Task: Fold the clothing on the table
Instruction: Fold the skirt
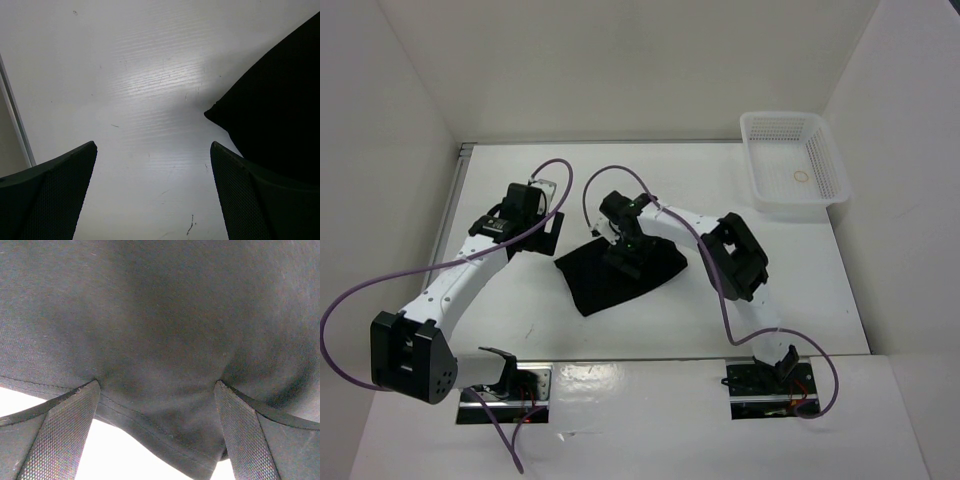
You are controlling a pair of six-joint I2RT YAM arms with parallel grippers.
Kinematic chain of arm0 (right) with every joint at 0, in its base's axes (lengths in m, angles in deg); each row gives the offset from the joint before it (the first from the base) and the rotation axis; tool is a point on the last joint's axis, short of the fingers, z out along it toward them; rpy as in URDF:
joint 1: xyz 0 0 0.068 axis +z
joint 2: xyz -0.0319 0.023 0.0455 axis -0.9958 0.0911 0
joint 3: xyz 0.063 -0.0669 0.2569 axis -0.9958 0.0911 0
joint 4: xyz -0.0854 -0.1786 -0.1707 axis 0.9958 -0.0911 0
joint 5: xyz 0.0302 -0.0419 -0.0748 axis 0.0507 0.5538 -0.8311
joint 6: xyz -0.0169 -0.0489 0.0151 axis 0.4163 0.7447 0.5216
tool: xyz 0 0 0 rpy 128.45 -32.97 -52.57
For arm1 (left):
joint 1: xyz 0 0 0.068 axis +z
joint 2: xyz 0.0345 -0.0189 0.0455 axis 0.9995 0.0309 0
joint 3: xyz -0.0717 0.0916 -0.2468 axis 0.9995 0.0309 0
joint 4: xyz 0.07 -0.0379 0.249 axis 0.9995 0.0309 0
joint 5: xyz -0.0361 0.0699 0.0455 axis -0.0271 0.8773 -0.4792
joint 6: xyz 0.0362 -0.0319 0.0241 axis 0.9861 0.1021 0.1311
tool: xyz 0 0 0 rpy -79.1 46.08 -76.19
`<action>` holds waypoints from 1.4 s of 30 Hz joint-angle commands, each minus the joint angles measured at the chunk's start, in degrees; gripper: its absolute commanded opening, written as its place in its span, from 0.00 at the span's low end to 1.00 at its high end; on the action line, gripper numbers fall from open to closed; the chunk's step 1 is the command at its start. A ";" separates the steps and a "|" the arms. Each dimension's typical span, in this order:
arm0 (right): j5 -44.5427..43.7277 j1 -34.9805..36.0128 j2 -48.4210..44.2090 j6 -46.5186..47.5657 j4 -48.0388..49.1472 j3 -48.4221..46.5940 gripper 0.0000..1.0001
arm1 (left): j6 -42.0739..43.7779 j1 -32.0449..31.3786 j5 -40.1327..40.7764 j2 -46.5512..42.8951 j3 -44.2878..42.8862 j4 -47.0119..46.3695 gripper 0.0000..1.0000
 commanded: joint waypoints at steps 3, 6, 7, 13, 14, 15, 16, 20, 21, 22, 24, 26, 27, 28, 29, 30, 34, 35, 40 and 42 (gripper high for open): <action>-6.68 0.49 5.96 17.18 2.92 -1.73 0.99 | -0.83 0.20 -0.47 -1.93 -1.59 -0.30 1.00; -8.27 -0.21 9.13 22.55 1.97 -6.46 0.99 | -0.83 0.20 -0.47 -2.46 -1.59 -0.30 1.00; -8.27 -0.82 10.88 23.08 1.26 -8.40 0.99 | -0.83 0.20 -0.47 -2.46 -1.59 -0.30 1.00; -5.13 -2.06 10.81 22.39 -1.47 -19.66 0.99 | -0.83 0.20 -2.14 -1.93 -1.59 -0.30 1.00; -3.98 -2.06 8.46 20.65 -1.99 -19.67 0.99 | -0.83 0.20 -2.14 -1.93 -1.59 -0.30 1.00; -2.84 -2.06 6.87 19.67 -2.00 -19.67 0.99 | -0.83 0.20 -3.10 -1.41 -1.59 -0.30 1.00; -1.52 -2.06 5.11 18.88 -2.00 -18.45 0.99 | -0.83 0.20 -3.81 -1.40 -1.59 0.22 1.00; 2.97 -2.06 -6.83 14.75 3.09 -10.02 0.99 | -0.31 0.20 -8.54 1.05 -2.73 0.76 1.00; 2.98 -2.58 -12.25 13.26 4.67 -7.91 0.99 | -0.31 0.20 -9.34 2.80 -3.43 0.76 1.00; 2.98 -2.59 -15.01 12.55 8.25 -3.45 0.99 | -0.31 0.20 -10.31 3.86 -3.44 1.37 1.00; 2.98 -3.81 -22.02 10.27 13.09 2.10 0.99 | 0.22 0.20 -12.77 7.55 -4.84 2.77 1.00; 2.98 -5.31 -25.56 8.77 15.74 5.10 0.99 | 0.22 0.72 -14.61 11.58 -6.51 3.31 0.96; 2.98 -7.14 -28.19 8.07 16.45 7.03 0.99 | 0.74 0.73 -15.32 13.00 -7.12 4.18 0.92; 3.76 -8.29 -29.17 7.28 16.98 7.83 0.99 | 0.75 0.73 -16.11 14.31 -7.74 5.05 0.89; 4.46 -9.17 -30.05 7.27 16.99 8.54 0.99 | 0.75 1.25 -16.12 16.85 -8.88 5.06 0.87; 5.08 -10.22 -30.76 7.27 16.99 9.07 0.99 | 0.75 1.25 -17.60 17.92 -9.41 5.85 0.86; 6.58 -13.13 -33.22 6.65 18.82 13.01 0.99 | 1.97 3.54 -22.26 20.83 -10.12 7.35 0.85; 6.58 -13.92 -34.01 6.65 19.70 13.64 0.99 | 1.98 4.24 -22.97 21.44 -10.12 7.96 0.83; 7.63 -15.24 -34.55 5.51 22.08 15.58 0.99 | 3.21 5.56 -26.92 24.43 -9.60 9.63 0.72; 7.63 -15.77 -33.15 4.99 22.70 14.35 0.99 | 3.74 5.56 -27.45 25.04 -9.59 9.63 0.60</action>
